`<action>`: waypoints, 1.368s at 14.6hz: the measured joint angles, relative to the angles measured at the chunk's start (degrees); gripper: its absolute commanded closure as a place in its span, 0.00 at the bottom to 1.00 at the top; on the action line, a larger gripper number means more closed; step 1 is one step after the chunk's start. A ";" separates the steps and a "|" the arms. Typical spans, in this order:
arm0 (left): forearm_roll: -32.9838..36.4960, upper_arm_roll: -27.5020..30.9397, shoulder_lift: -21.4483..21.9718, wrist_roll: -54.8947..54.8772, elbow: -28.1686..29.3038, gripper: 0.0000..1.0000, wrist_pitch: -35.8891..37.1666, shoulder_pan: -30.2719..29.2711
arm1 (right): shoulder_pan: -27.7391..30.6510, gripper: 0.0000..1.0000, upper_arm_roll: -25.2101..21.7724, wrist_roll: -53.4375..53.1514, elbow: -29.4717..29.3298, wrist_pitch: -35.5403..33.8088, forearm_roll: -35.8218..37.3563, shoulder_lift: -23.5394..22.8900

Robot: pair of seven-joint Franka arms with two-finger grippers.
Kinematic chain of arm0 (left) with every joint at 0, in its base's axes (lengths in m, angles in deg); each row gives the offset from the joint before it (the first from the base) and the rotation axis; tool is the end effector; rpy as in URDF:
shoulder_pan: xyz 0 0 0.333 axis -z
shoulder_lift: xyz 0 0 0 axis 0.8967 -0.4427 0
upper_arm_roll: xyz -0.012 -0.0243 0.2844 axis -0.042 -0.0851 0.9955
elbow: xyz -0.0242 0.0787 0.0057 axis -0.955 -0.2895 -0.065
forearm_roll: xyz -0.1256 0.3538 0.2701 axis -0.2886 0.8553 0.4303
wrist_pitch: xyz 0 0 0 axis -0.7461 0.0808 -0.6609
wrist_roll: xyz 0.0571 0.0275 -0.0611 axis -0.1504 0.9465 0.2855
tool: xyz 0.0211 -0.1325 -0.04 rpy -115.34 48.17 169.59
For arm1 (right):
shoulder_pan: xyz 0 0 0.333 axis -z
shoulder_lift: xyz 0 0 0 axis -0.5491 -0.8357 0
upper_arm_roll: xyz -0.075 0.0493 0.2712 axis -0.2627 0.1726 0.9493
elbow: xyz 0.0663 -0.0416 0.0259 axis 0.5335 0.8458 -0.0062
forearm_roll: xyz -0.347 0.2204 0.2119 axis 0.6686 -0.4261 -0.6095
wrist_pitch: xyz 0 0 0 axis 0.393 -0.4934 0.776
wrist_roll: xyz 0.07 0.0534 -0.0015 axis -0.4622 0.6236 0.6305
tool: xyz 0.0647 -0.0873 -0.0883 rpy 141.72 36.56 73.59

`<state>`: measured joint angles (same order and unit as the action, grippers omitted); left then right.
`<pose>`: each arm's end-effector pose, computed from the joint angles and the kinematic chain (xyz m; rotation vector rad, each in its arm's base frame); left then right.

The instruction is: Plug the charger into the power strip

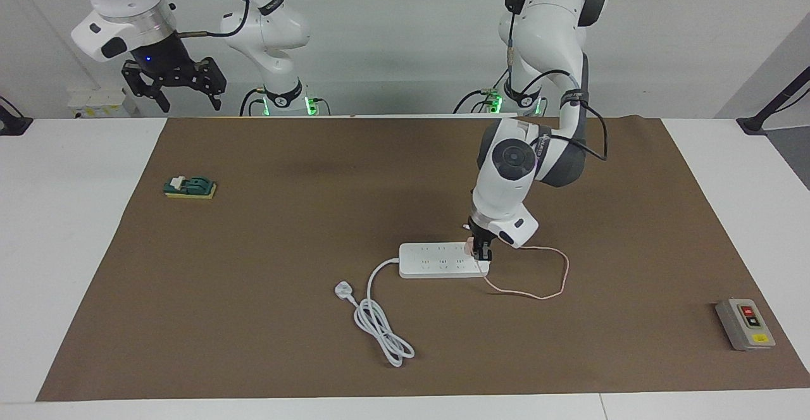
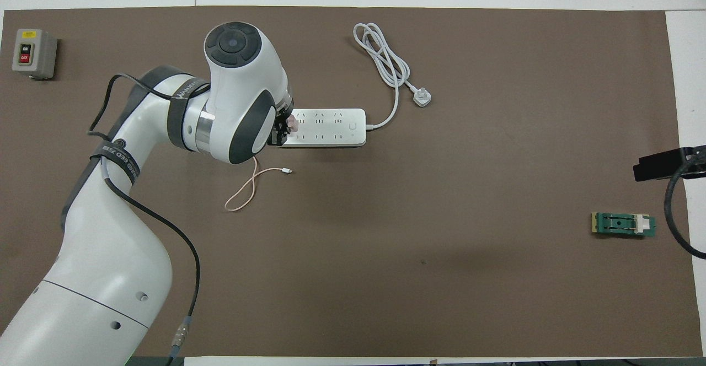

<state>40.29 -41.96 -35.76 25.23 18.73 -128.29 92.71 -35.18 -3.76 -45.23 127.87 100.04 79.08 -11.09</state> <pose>0.6536 -0.3491 0.2586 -2.3725 -2.0312 0.0617 0.5758 -0.0125 0.5925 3.1239 0.0758 -0.0813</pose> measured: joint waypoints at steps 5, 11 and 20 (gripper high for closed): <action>-0.03 0.46 1.06 -0.01 1.84 1.00 -0.02 0.59 | 0.00 0.00 0.00 0.00 0.00 0.00 0.00 0.00; -0.04 1.07 1.42 -0.91 2.40 1.00 0.29 -1.03 | 0.00 0.00 0.00 0.00 0.00 0.00 0.00 0.00; -0.08 0.91 3.36 -0.85 5.55 1.00 -0.38 -1.59 | 0.00 0.00 0.00 0.00 0.00 0.00 0.00 0.00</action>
<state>40.21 -41.04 -32.40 24.38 24.28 -128.67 91.12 -35.17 -3.76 -45.24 127.87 100.04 79.08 -11.09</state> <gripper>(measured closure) 0.687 0.000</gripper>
